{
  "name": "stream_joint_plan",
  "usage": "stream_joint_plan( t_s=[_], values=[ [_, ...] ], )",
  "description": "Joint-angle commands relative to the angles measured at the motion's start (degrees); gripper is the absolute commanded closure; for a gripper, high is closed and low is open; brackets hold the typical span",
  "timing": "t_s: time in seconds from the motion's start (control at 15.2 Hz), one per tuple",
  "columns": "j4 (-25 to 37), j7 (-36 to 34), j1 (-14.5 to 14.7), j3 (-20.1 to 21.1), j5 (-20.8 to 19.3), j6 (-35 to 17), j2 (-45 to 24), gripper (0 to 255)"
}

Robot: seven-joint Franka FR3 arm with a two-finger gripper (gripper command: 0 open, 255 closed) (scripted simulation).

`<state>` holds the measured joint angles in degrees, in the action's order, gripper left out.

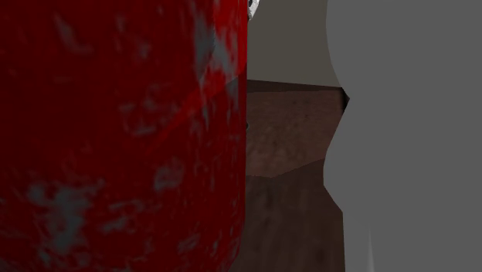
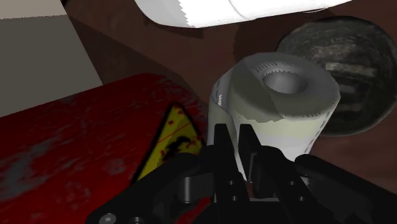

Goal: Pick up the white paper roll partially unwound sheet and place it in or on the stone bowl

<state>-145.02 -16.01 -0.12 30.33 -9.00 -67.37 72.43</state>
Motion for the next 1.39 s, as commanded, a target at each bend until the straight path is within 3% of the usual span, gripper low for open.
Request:
stream_joint_plan(
  t_s=[0.0, 1.32],
  values=[
    [0.1, -0.7, 0.8, 1.4, 1.6, 1.9, 1.2, 255],
    [-15.4, -6.6, 6.2, 8.9, 11.0, -5.9, 6.5, 255]
  ],
)
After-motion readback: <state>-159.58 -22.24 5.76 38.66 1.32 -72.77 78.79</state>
